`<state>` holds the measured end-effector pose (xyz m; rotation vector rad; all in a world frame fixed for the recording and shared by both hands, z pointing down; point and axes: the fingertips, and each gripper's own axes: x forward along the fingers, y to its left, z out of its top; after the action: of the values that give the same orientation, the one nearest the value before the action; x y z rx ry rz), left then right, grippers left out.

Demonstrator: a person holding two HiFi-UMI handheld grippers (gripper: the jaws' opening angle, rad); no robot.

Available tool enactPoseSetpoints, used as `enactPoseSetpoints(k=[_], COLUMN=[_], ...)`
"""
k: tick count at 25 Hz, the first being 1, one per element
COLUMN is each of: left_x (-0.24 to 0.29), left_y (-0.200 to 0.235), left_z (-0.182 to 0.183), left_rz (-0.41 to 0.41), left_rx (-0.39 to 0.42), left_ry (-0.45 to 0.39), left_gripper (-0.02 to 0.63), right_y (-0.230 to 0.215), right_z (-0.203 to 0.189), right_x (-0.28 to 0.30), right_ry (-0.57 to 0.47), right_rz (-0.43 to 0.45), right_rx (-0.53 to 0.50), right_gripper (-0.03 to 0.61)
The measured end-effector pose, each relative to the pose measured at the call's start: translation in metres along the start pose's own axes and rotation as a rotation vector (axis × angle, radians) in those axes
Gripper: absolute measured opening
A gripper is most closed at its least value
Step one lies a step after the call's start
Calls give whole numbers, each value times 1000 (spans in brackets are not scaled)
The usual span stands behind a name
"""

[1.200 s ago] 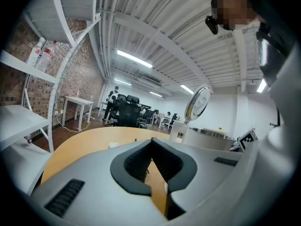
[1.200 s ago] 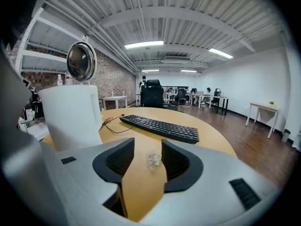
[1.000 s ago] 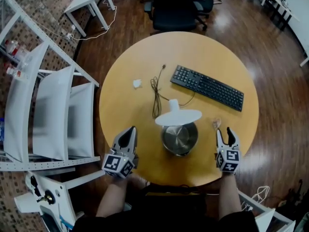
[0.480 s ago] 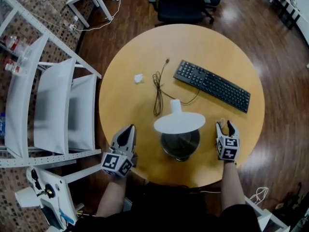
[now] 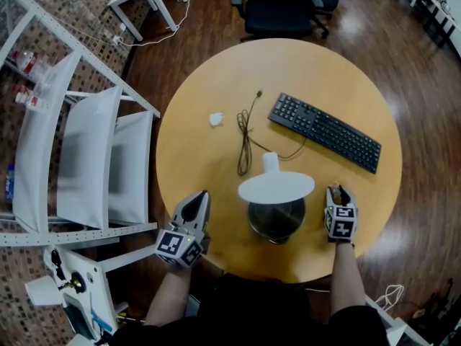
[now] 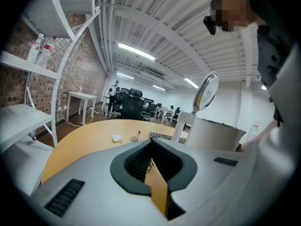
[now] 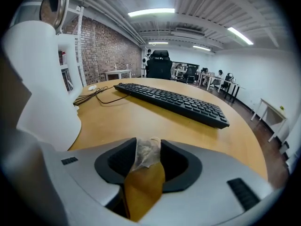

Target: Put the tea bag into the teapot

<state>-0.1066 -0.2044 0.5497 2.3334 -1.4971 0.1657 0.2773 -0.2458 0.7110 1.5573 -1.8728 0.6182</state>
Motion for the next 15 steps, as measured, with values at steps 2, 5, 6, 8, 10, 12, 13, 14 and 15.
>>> enactPoseSetpoints(k=[2, 5, 6, 8, 10, 12, 13, 14, 15], left_x=[0, -1, -1, -2, -2, -4, -6, -8, -11], left_y=[-2, -7, -8, -8, -11, -15, -17, -18, -18], left_z=[0, 4, 6, 10, 17, 26, 30, 33, 37], left_rz=[-16, -40, -46, -55, -69, -91, -101, -109, -115], left_rx=[-8, -9, -8, -6, -9, -9, -5, 0, 4], left_ry=[-9, -27, -33, -44, -63, -88, -100, -110, -119], left_gripper=[-6, -6, -6, -6, -6, -6, -6, -6, -6], right_y=[1, 2, 2, 2, 1, 0, 0, 1, 2], right_z=[-2, -1, 0, 5, 12, 20, 25, 29, 33], right_x=[-3, -12, -16, -27, -40, -56, -64, -73, -83], right_ry=[8, -6, -18, -44, -78, -124, -147, -172, -199], right_rz=[-14, -34, -39, -55, -72, -88, -97, -105, -111], right_rx=[8, 27, 33, 37, 38, 44, 49, 57, 67], right_gripper=[89, 74, 74, 74, 74, 74, 74, 74, 74])
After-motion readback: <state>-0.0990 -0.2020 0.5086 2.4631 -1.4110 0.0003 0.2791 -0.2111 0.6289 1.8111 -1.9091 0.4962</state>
